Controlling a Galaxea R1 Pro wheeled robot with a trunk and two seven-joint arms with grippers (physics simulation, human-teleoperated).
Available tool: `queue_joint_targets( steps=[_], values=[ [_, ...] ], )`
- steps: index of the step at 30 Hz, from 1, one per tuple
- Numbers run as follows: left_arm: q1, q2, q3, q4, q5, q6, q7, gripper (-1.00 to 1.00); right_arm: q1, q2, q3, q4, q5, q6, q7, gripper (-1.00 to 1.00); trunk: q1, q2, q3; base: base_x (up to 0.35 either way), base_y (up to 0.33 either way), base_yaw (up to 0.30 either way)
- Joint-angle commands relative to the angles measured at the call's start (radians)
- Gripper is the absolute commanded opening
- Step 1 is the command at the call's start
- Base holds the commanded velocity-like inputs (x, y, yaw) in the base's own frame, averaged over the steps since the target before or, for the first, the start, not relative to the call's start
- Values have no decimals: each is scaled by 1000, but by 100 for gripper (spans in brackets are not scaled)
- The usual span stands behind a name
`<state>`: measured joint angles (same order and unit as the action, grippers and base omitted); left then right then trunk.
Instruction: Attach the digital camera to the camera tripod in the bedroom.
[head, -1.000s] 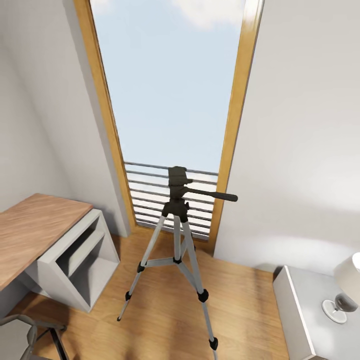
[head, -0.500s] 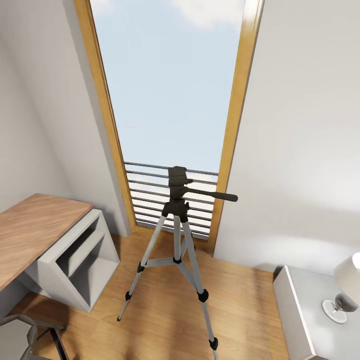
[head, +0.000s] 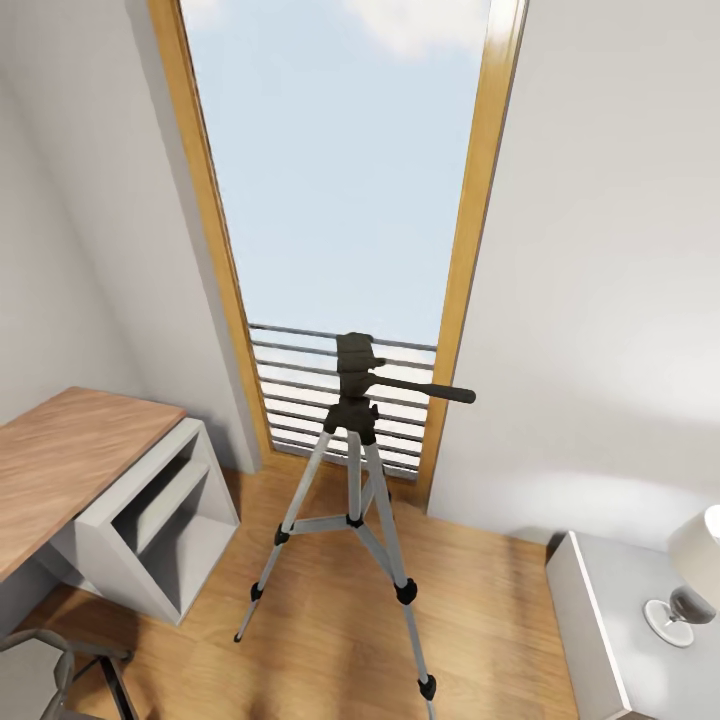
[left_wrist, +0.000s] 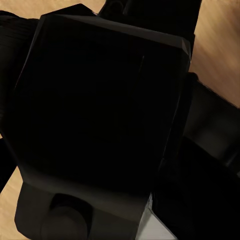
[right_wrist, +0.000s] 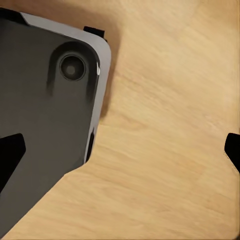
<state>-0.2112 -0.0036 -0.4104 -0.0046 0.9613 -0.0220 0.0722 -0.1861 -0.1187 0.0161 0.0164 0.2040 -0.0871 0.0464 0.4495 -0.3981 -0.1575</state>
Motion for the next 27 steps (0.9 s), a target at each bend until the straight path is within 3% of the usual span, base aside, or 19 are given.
queue_joint_targets(
  steps=[1,8,14,17,22,23,27],
  values=[
    [0,4,-8,-2,7,-2,5,-100,-1,0,2,-3,6,-3,2,100,1,-2,-2,0,0,0],
    [0,54,-6,-14,6,8,3,-100,-1,8,8,-108,18,16,3,100,1,-2,-2,0,0,0],
    [0,78,-5,-36,6,11,-5,-100,3,7,9,-258,19,145,6,100,1,-2,-2,0,0,0],
    [0,80,-5,-44,6,7,-7,-100,-2,5,5,-352,15,223,8,100,1,-2,-2,0,0,0],
    [0,82,-5,-50,5,0,-8,-100,-40,6,0,-606,10,432,10,100,1,-2,-2,0,0,0],
    [0,81,-6,-50,5,-2,-7,-100,-68,8,-1,-711,8,524,10,100,1,-2,-2,0,0,0],
    [0,81,-7,-51,5,-3,-4,-100,-132,12,-4,-838,-16,640,11,100,1,-2,-2,0,0,0]
  ],
)
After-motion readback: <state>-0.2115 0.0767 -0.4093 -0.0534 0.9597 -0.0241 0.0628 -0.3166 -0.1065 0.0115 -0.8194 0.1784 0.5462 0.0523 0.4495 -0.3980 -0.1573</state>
